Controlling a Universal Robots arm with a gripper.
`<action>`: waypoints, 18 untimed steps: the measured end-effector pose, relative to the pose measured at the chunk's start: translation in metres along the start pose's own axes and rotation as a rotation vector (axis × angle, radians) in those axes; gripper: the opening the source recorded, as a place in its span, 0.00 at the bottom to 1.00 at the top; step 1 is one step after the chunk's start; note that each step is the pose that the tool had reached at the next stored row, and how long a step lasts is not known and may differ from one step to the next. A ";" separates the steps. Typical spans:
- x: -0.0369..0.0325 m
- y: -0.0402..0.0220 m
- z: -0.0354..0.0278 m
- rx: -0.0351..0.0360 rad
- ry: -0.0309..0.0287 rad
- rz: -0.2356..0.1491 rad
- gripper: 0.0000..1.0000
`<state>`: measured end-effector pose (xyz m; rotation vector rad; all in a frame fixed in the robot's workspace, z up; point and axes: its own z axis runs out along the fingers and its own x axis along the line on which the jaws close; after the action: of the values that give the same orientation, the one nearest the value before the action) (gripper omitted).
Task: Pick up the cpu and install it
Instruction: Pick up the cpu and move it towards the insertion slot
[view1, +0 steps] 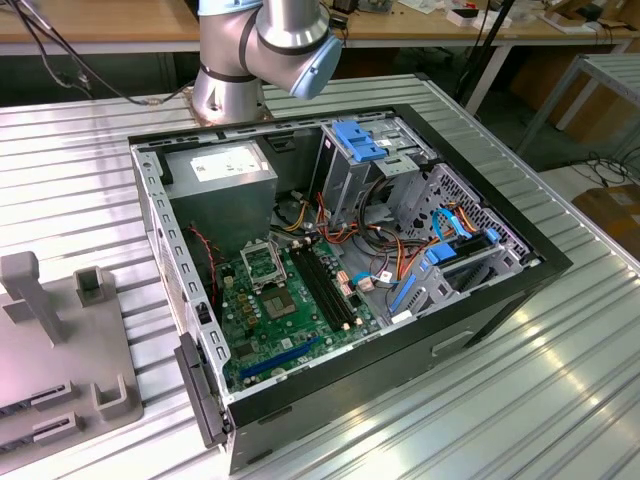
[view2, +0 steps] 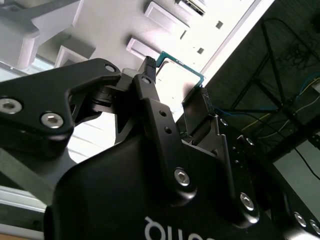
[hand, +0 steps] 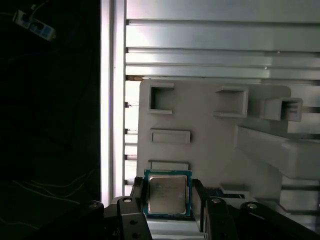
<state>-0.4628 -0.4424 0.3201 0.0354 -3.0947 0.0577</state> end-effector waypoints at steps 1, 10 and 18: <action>-0.0001 0.0000 -0.0008 0.0000 0.0008 0.000 0.47; -0.0003 -0.0002 -0.0052 -0.0002 0.0052 0.000 0.47; -0.0003 -0.0004 -0.0104 -0.0010 0.0091 0.000 0.47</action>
<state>-0.4620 -0.4424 0.3305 0.0355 -3.0856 0.0562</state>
